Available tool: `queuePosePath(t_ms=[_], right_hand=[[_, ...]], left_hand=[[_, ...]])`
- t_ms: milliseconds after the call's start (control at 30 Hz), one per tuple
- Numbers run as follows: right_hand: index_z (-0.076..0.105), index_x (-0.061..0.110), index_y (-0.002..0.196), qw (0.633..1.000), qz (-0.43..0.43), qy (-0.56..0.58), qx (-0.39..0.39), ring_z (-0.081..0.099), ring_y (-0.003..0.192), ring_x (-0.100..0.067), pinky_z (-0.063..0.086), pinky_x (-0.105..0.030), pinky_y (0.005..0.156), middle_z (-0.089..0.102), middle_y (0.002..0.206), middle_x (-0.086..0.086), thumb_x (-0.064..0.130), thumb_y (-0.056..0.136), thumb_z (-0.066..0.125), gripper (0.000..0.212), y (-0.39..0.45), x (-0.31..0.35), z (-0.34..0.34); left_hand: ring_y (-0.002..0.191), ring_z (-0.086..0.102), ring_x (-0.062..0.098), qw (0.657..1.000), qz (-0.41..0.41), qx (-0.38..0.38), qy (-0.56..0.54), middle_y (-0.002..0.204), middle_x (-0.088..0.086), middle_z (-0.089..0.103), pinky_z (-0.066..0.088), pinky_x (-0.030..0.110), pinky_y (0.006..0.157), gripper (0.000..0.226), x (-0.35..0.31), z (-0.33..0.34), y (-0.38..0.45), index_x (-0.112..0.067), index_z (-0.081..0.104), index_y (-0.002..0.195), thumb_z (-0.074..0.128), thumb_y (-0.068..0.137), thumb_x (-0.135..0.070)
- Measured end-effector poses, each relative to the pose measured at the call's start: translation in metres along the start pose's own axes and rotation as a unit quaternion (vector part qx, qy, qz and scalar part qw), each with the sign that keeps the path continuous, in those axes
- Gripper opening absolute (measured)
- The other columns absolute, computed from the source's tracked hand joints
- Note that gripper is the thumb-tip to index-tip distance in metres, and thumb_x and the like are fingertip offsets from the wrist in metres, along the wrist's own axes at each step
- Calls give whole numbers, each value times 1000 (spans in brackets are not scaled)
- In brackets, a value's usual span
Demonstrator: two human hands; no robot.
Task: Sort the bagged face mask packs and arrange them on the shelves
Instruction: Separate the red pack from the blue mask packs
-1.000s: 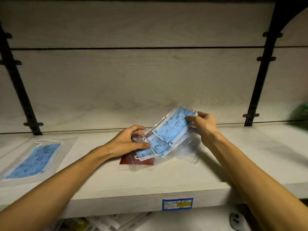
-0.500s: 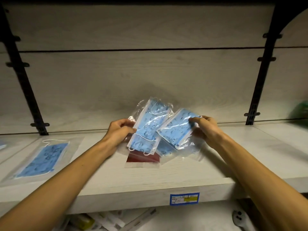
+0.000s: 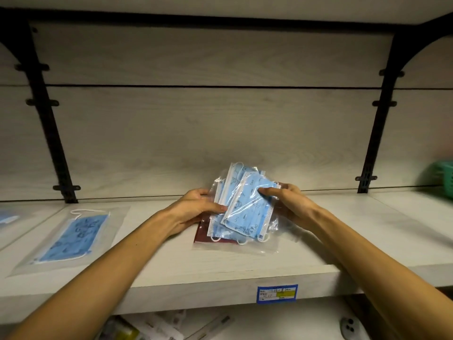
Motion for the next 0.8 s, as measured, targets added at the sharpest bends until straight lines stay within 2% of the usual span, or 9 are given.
queuePosePath(t_ms=[67,133,233,333,433,500,600,733,800], right_hand=[[62,0,112,999,-20,-29,-22,75,94,-30,61,-31,70,77,102,-14,22,90,74,34,-1,4,4],[64,1,113,998,-39,-24,-46,75,93,-29,62,-33,71,78,100,-12,21,89,75,34,-1,9,12],[65,2,116,994,-62,-35,-84,73,97,-36,61,-46,84,77,102,-15,22,86,78,39,2,19,32],[62,6,121,994,-69,-37,-81,73,85,-29,61,-43,84,74,105,-12,28,84,79,47,8,29,65],[61,10,120,998,-46,-42,-26,64,75,-19,60,-42,84,69,106,-11,30,86,72,40,13,34,107],[64,11,108,997,-36,-49,47,64,78,-20,58,-38,78,73,102,-14,20,84,66,25,16,32,141],[59,13,113,991,-49,-92,84,70,78,-18,59,-31,68,75,96,-10,9,80,65,33,24,25,192],[56,10,108,976,-98,-180,78,72,82,-25,63,-45,70,72,99,-13,-2,80,69,34,35,18,258],[56,12,105,962,-117,-238,67,71,87,-27,62,-47,74,70,101,-10,2,76,72,34,40,15,283]], left_hand=[[112,70,32,998,-4,55,5,117,13,74,56,44,96,54,-4,8,-4,-9,62,128,83,79,-16],[110,71,31,998,6,55,8,116,12,75,59,42,90,53,-8,13,-7,-10,61,128,83,81,-17],[96,75,31,999,25,-36,23,106,13,77,61,46,84,47,-14,4,-12,-8,61,125,80,82,-5],[85,77,28,992,48,-112,44,94,9,79,63,37,68,43,-20,-26,-27,-11,65,118,84,79,-9],[74,77,23,974,73,-196,84,82,4,79,59,29,56,34,-24,-69,-50,-11,67,108,85,79,-16],[72,77,23,959,80,-244,124,80,4,79,61,31,57,30,-24,-101,-67,-16,64,102,85,80,-20],[75,74,18,909,69,-311,267,87,-2,75,57,28,64,27,-20,-145,-96,-26,65,99,83,81,-34],[75,64,14,796,45,-376,471,82,-11,69,44,29,60,30,-9,-186,-129,-26,61,80,76,81,-51],[88,62,18,766,20,-391,510,100,-6,69,47,32,70,30,-3,-204,-142,-27,61,90,74,81,-53]])
Point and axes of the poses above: each hand's wrist, its own y-axis towards the middle knuckle, its own z-axis out of the palm, x = y × z, the point moved 3 cm from there along y, towards the middle knuckle
